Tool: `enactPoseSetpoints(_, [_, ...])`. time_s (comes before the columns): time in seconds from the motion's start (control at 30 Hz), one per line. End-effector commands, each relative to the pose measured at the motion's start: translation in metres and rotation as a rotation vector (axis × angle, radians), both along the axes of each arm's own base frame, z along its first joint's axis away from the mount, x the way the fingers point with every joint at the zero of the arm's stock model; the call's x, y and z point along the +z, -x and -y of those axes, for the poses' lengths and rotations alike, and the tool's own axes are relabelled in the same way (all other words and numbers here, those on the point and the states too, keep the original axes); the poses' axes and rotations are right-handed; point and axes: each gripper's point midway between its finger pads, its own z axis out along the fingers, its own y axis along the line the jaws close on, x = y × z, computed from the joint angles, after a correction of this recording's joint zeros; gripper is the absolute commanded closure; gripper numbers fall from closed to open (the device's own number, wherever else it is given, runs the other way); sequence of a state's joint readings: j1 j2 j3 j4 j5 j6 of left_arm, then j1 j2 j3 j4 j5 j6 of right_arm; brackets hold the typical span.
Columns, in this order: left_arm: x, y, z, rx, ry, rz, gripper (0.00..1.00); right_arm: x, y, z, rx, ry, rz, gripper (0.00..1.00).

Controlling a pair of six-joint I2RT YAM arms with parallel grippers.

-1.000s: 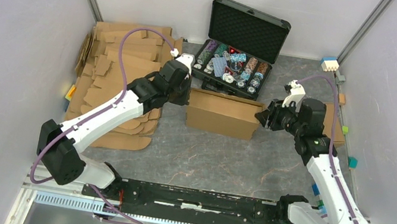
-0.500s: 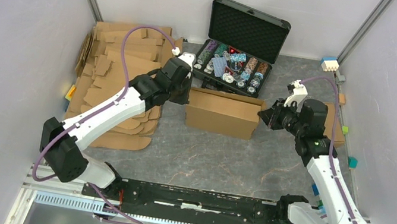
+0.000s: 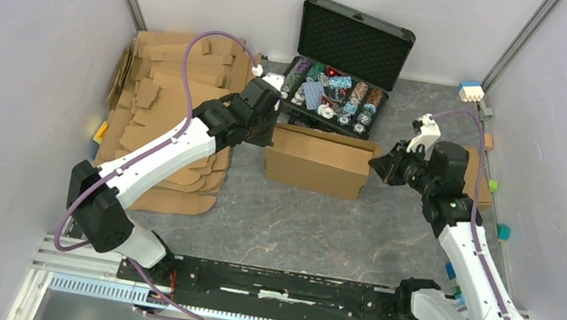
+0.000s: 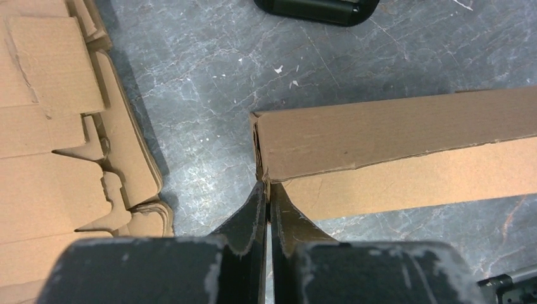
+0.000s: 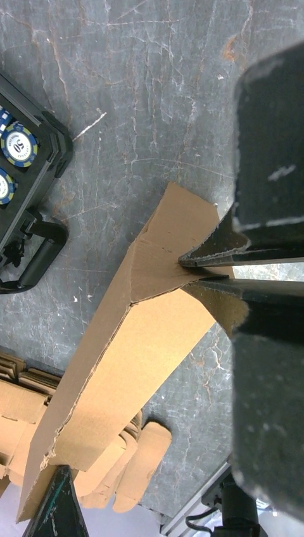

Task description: Fold the paper box

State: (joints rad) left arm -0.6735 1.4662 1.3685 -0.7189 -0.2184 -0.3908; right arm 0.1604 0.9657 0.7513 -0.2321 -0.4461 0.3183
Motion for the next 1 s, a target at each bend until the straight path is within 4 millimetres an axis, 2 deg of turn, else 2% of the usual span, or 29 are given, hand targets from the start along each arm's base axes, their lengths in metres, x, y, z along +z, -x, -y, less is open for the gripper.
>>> enactPoseSetpoints(0.0, [-0.002, 0.003, 0.011, -0.057, -0.041, -0.012, 0.97, 0.034, 0.002, -0.012, 0.032, -0.081, 0.013, 0.86])
enactPoseSetpoints(0.27, [0.000, 0.003, 0.012, -0.054, -0.050, -0.002, 0.97, 0.051, -0.002, -0.013, 0.000, -0.112, -0.024, 0.85])
enactPoseSetpoints(0.33, [0.000, 0.003, 0.013, -0.055, -0.049, -0.002, 0.97, 0.051, -0.001, -0.014, 0.002, -0.122, -0.030, 0.81])
enactPoseSetpoints(0.43, [-0.001, 0.003, 0.014, -0.056, -0.049, -0.003, 0.98, 0.041, 0.000, -0.013, -0.007, -0.125, -0.046, 0.79])
enactPoseSetpoints(0.57, [0.001, 0.004, 0.016, -0.058, -0.046, 0.000, 0.98, 0.025, 0.002, -0.012, -0.028, -0.144, -0.057, 0.81])
enactPoseSetpoints(0.73, [0.002, 0.006, 0.015, -0.058, -0.047, 0.006, 0.98, 0.012, 0.002, 0.007, -0.112, -0.051, -0.038, 0.79])
enactPoseSetpoints(0.97, [0.001, 0.008, 0.019, -0.061, -0.044, 0.004, 0.98, -0.002, 0.011, -0.001, -0.086, -0.088, -0.066, 0.81])
